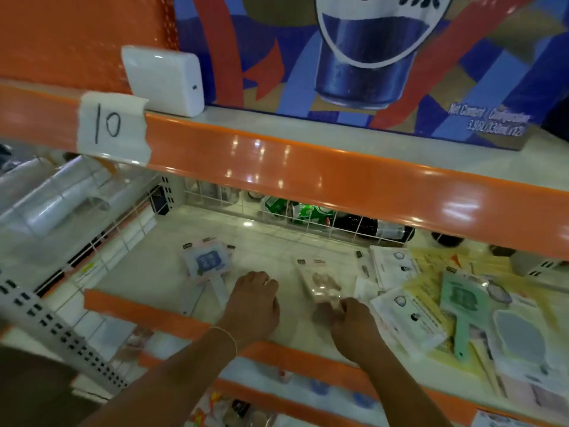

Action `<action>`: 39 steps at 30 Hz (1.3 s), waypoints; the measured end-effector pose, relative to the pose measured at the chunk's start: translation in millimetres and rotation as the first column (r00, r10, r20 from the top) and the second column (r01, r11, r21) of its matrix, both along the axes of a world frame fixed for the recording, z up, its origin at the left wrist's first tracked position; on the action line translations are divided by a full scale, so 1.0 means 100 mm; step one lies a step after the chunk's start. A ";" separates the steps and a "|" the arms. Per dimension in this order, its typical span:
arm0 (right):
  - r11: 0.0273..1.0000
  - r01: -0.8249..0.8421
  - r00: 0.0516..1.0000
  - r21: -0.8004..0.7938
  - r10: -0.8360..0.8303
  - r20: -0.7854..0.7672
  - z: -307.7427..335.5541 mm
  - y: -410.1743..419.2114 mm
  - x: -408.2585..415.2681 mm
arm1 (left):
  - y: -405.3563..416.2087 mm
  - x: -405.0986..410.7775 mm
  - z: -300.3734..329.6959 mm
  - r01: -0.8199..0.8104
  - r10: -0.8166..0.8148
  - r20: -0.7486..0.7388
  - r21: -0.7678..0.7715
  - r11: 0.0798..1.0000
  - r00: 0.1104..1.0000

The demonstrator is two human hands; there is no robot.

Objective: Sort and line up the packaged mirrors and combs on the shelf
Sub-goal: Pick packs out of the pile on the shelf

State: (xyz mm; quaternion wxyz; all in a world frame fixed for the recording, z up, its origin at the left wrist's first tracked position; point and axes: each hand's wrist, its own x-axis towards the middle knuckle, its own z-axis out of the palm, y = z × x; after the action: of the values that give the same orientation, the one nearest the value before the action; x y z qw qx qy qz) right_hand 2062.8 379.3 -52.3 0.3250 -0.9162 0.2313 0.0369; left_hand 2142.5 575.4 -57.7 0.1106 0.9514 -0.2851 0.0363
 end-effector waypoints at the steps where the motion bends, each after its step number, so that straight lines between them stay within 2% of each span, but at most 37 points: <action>1: 1.000 -0.002 1.000 0.013 0.002 0.022 0.00 0.07 0.04 | 0.09 0.01 0.00 -0.038 0.038 -0.001 0.028 0.999 0.999; 3: 0.999 -0.028 0.999 0.032 0.027 0.039 0.03 0.23 0.13 | 0.26 0.00 0.02 -0.104 0.106 -0.014 0.094 0.990 0.994; 5: 0.998 -0.055 0.997 0.034 0.053 0.047 0.04 0.39 0.22 | 0.42 -0.01 -0.01 -0.105 0.108 -0.022 0.108 0.989 0.994; 11: 0.992 -0.112 0.990 0.051 0.107 0.093 0.03 0.85 0.50 | 0.74 0.06 -0.09 0.003 -0.021 -0.086 -0.198 0.980 0.996; 14: 0.990 -0.137 0.985 0.029 0.133 0.109 0.03 1.08 0.65 | 0.89 0.06 -0.01 -0.013 -0.021 -0.101 -0.329 0.944 0.995; 16: 0.988 -0.151 0.982 0.024 0.147 0.116 0.02 1.23 0.74 | 1.00 0.11 0.02 -0.026 0.005 -0.056 -0.383 0.924 0.998; 24: 0.972 -0.222 0.962 -0.078 0.231 0.146 -0.09 1.64 0.94 | 1.36 0.31 0.03 -0.110 0.103 -0.040 -0.359 0.927 0.994; 31: 0.954 -0.276 0.934 -0.117 0.295 0.203 0.03 1.66 0.90 | 1.28 0.36 0.16 -0.078 0.080 -0.011 -0.386 0.919 0.997; 33: 0.967 -0.244 0.933 -0.068 0.253 0.254 0.07 1.59 0.84 | 1.21 0.40 0.17 -0.055 0.062 0.005 -0.386 0.921 0.998; 36: 0.991 -0.127 0.927 0.032 0.107 0.358 0.12 1.41 0.72 | 1.07 0.46 0.16 -0.016 0.017 0.001 -0.367 0.930 1.000; 39: 0.999 -0.028 0.932 0.041 0.011 0.362 0.11 1.11 0.56 | 0.87 0.46 0.20 0.027 -0.019 0.025 -0.349 0.937 1.000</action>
State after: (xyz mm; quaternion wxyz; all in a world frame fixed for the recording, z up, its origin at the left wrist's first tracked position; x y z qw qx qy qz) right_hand 2118.7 490.3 -41.5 0.3822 -0.9021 0.1575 -0.1239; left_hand 2188.8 662.2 -37.2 0.2751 0.9128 -0.2864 0.0951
